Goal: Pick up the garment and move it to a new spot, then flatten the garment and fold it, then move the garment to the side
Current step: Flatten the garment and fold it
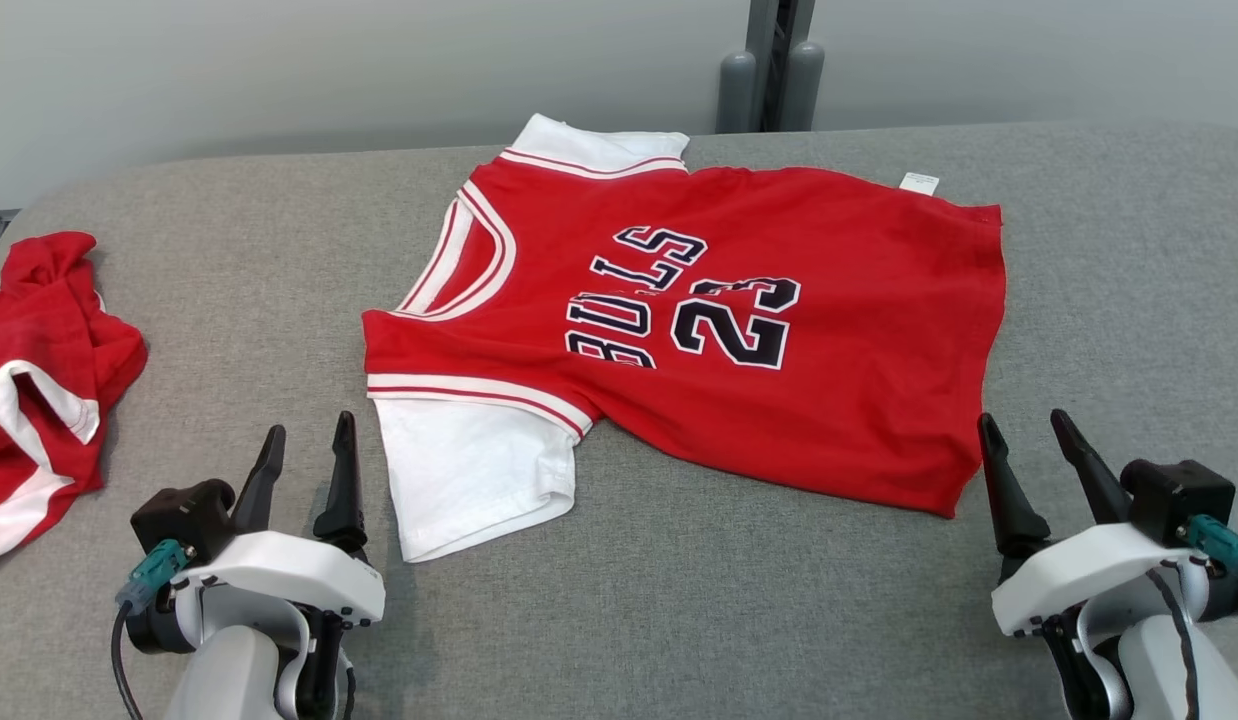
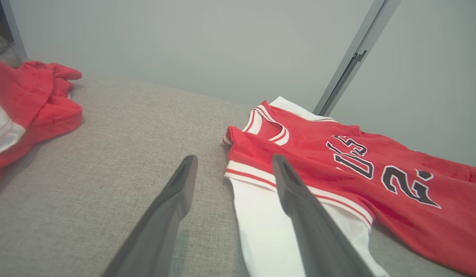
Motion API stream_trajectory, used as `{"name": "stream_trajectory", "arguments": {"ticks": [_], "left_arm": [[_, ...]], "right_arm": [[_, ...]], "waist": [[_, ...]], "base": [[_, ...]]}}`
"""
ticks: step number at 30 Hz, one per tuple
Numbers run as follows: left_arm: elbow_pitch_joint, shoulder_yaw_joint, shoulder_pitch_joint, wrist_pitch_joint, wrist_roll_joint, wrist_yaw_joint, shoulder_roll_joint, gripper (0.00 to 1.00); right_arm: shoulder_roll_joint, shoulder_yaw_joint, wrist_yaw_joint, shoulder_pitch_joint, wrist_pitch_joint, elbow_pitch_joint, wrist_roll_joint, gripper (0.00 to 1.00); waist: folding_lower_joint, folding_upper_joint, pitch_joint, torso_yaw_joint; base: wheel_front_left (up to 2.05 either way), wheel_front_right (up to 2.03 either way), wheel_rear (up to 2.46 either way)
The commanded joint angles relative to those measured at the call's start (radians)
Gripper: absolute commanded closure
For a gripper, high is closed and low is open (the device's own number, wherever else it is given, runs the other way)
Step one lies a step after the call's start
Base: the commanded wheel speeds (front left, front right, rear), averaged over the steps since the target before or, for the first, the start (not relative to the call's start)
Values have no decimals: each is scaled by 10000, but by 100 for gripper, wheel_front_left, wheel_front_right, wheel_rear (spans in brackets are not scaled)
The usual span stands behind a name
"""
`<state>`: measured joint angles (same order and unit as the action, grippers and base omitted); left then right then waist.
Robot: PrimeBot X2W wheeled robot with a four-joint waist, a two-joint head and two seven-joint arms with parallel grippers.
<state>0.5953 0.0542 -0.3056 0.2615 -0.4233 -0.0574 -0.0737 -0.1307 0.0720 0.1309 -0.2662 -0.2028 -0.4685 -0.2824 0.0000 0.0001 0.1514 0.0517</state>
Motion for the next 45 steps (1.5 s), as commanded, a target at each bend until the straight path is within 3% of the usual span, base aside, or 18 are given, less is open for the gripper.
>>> {"name": "stream_trajectory", "arguments": {"ticks": [1, 11, 21, 22, 23, 24, 25, 30, 37, 41, 45], "left_arm": [[-98, 1, 150, 34, -71, -2, 9, 0], [-294, 203, 506, 34, -52, 90, 139, 0], [-413, 151, 477, 35, 63, 140, 112, 0], [-423, 149, 475, 35, 90, 144, 112, 0], [-437, 145, 475, 35, 106, 150, 112, 0], [-452, 139, 471, 35, 116, 158, 111, 0], [-459, 135, 460, 35, 119, 163, 111, 0], [-492, 64, 426, 35, 125, 187, 118, 0], [-514, -25, 566, 35, 57, 204, 153, 0], [-469, 72, 591, 35, 32, 141, 174, 0], [-440, 119, 594, 37, -21, 148, 192, 0]], "right_arm": [[-24, 44, -3, 206, 31, -121, -87, 0], [208, 524, -3, 694, 745, -1200, -601, 0], [267, 439, -4, 241, 503, -2405, -543, 0], [244, 427, -4, 163, 467, -2539, -528, 10], [215, 439, -4, 95, 446, -2647, -497, 29], [173, 469, -4, 19, 396, -2759, -438, 69], [109, 482, -4, -51, 337, -2872, -316, 100], [-232, 245, -15, -368, 93, -3217, 250, 100], [-777, 89, -4, -805, -167, -2784, 1524, 100], [-1198, 460, -4, -869, 221, -2302, 2155, 100], [-1649, 1196, -4, -640, 1054, -1596, 1819, 100]], "waist": [[0, -1, -102, 114], [0, -1, -118, 482], [0, -1, 8, 657], [0, -1, 23, 664], [0, -1, 38, 668], [0, -1, 57, 670], [0, -1, 74, 668], [0, -1, 73, 626], [0, -1, -89, 455], [0, -1, -213, 352], [0, -1, -347, 243]], "base": [[0, 0, 0], [0, 0, 0], [0, 0, 0], [0, 0, 0], [0, 0, 0], [0, 0, 0], [0, 0, 0], [0, 0, 0], [0, 0, 0], [0, 0, 0], [0, 0, 0]]}}
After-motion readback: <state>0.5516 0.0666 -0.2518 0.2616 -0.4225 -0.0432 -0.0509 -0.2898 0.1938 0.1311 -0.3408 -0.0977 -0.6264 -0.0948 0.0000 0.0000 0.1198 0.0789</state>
